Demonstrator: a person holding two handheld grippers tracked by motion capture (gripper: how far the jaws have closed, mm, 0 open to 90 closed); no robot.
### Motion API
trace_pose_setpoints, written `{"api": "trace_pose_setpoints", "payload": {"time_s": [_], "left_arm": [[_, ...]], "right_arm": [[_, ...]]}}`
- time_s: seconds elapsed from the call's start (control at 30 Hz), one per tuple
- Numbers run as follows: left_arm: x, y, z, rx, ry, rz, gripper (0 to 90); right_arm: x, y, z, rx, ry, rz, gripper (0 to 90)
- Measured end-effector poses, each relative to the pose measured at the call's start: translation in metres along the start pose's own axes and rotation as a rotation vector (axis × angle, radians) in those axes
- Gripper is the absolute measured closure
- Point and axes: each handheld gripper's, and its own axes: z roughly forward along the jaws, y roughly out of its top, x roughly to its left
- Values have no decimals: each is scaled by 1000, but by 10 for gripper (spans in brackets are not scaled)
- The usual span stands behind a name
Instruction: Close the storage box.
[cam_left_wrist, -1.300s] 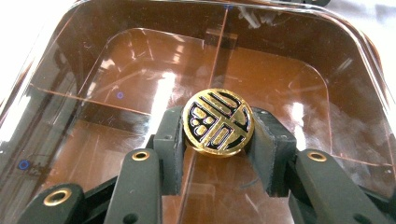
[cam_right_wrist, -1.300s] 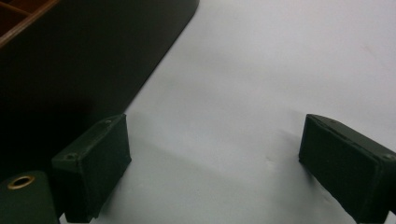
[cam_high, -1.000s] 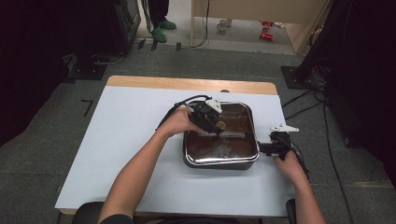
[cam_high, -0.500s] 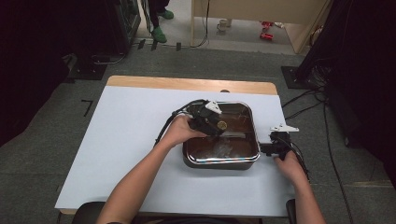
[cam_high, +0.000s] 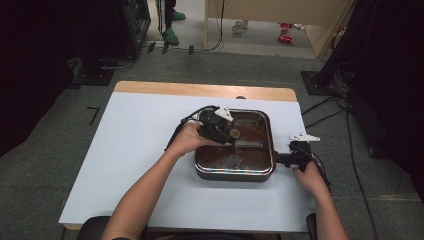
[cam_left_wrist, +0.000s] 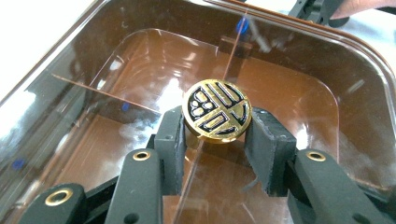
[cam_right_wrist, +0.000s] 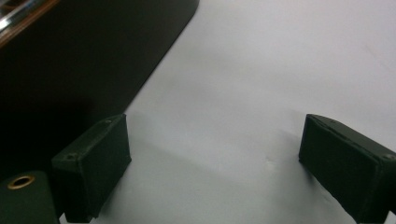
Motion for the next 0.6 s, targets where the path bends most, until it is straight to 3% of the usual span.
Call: {"api": "trace_pose_setpoints", "payload": {"time_s": [0.1, 0.2, 0.3, 0.4, 0.5, 0.6], "left_arm": [[4, 1, 2, -8, -25, 14, 599], [4, 3, 5, -9, -30, 7, 599], [5, 6, 8, 20, -42, -14, 598], [3, 6, 8, 25, -24, -15, 596], [1, 4, 8, 1, -17, -38, 581], [3, 4, 2, -49, -16, -91, 500]], "right_arm": [[0, 0, 0, 0, 0, 0, 83], [0, 0, 0, 1, 0, 1, 83], [0, 0, 0, 1, 0, 2, 83], [0, 0, 0, 1, 0, 2, 83], [0, 0, 0, 1, 0, 2, 83], [0, 0, 0, 1, 0, 2, 83]]}}
